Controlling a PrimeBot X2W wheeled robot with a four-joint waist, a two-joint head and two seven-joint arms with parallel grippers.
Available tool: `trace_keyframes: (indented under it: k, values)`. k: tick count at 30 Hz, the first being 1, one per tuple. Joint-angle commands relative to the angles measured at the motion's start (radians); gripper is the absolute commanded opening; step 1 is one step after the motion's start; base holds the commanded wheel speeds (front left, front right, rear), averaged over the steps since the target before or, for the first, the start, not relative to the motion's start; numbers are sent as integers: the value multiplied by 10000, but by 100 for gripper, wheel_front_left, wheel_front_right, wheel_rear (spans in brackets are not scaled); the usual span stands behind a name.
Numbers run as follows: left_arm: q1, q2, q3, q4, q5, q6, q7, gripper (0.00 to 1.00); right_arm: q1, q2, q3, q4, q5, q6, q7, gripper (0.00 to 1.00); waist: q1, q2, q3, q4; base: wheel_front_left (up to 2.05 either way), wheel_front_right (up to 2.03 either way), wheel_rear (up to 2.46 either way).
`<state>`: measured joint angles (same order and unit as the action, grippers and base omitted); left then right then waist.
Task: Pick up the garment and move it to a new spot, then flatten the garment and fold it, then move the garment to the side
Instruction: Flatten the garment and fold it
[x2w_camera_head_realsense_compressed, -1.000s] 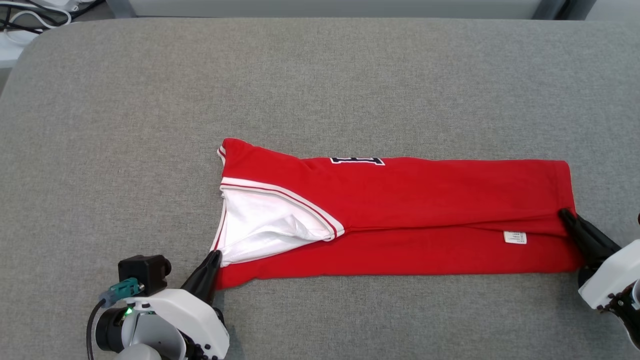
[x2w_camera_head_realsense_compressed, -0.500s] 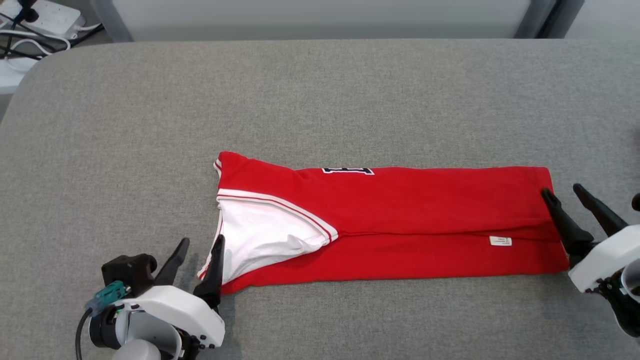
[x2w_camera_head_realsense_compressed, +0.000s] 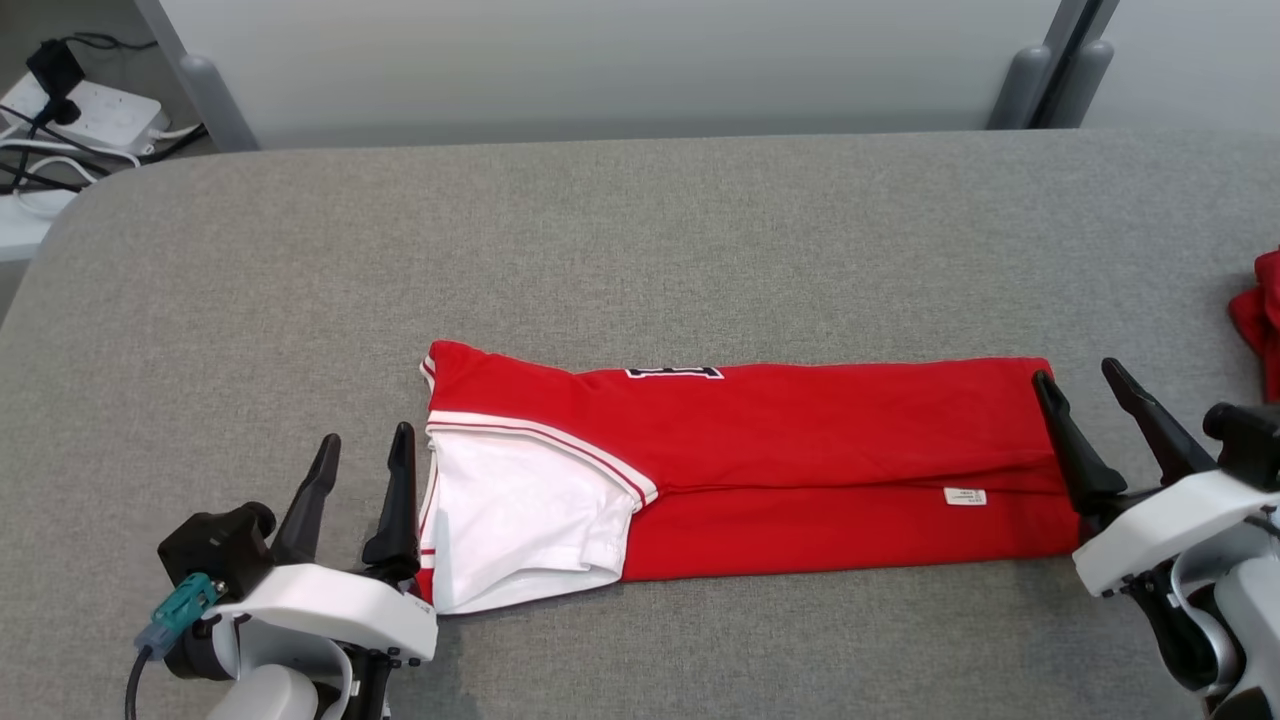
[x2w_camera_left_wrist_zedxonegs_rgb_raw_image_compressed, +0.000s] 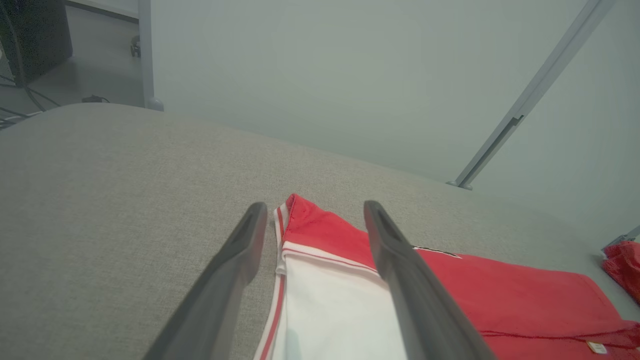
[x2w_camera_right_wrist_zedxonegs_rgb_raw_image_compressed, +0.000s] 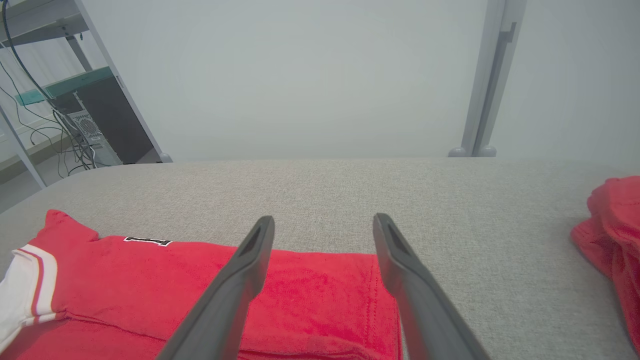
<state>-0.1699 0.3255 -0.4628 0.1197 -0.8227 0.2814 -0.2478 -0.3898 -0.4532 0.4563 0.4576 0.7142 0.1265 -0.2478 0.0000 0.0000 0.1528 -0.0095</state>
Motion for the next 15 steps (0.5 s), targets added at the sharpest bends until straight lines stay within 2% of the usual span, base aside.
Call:
trace_keyframes:
  k: [1, 5, 8, 15]
  values:
    - [-205, 169, 474, -197, 208, -80, -99, 100, 328, -55, -127, -278, -265, 42, -139, 100, 0, 0, -96, -26, 0, 0, 0]
    - [106, -118, 910, -304, 788, -185, -132, 100, 878, 654, -1283, -516, -1517, 42, -139, 100, 0, 0, -327, -52, 0, 0, 0]
    - [403, -369, 1250, -392, 1307, -440, -135, 100, 1333, 1117, -1838, -769, -2257, 42, -139, 100, 0, 0, -475, -47, 0, 0, 0]
    - [988, -728, 1794, -303, 2522, -1105, -137, 100, 2266, 1737, -2505, -1459, -3001, 42, -139, 100, 0, 0, -724, -44, 0, 0, 0]
